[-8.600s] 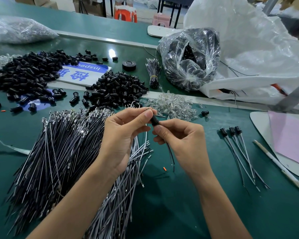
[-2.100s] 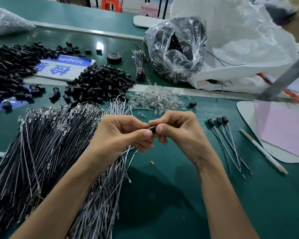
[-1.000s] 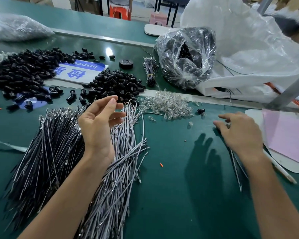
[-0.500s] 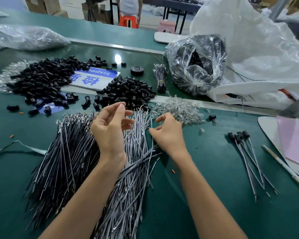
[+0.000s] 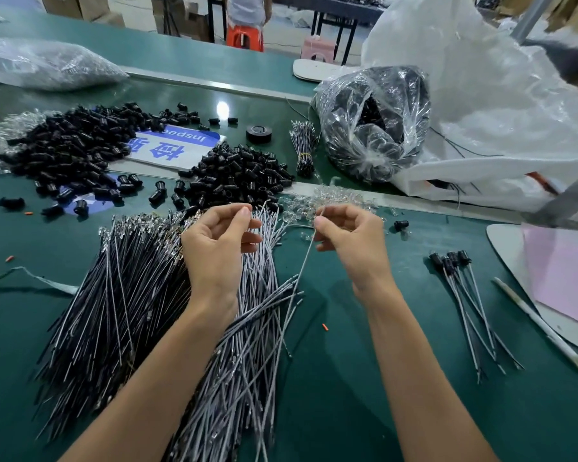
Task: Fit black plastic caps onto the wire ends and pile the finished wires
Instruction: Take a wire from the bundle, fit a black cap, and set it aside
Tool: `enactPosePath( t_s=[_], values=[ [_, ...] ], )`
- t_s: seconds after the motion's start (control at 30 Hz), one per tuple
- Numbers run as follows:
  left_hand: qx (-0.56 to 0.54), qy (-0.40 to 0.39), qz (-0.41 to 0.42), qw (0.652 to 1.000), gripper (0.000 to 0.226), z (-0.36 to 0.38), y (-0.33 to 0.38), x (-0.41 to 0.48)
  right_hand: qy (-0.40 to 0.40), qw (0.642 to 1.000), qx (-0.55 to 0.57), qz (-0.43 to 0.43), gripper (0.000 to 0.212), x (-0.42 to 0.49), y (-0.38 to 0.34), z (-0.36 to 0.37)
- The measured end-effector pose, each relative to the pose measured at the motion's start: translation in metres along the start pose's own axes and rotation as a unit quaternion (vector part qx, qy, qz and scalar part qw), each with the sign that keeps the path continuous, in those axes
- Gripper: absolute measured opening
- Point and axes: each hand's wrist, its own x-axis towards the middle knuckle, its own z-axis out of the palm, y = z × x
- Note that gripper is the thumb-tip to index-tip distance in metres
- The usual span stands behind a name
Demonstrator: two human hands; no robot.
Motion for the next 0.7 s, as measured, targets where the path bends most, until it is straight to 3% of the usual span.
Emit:
enactPosePath(
  t_s=[0.1, 0.2, 0.27, 0.4, 0.57, 0.63, 0.7],
  values=[
    [-0.008, 0.02, 0.027, 0.999, 0.012, -0.003, 0.004, 0.003, -0.004, 0.99, -0.14, -0.001, 0.016, -0.003, 0.01, 0.007],
    [-0.037, 0.068, 0.05, 0.996, 0.012, -0.009, 0.011, 0.01, 0.007, 0.961, -0.26, -0.089, 0.013, -0.011, 0.01, 0.014],
    [-0.054, 0.095, 0.059, 0.992, 0.013, -0.012, 0.017, 0.014, -0.047, 0.952, -0.275, -0.128, 0.007, -0.018, 0.003, 0.019],
    [-0.062, 0.096, 0.066, 0.991, 0.013, -0.017, 0.03, 0.019, -0.215, 0.934, -0.251, -0.135, 0.013, -0.036, -0.007, 0.032],
    [0.013, 0.048, 0.079, 0.996, 0.011, -0.033, 0.046, 0.018, -0.207, 0.903, -0.334, -0.175, 0.044, -0.041, -0.002, 0.049],
    [0.044, 0.036, 0.094, 0.994, 0.011, -0.042, 0.05, 0.014, -0.207, 0.886, -0.374, -0.183, 0.039, -0.037, 0.001, 0.055],
    [0.09, 0.02, 0.096, 0.991, 0.011, -0.051, 0.05, 0.01, -0.189, 0.891, -0.363, -0.195, 0.023, -0.033, 0.003, 0.058]
  ],
)
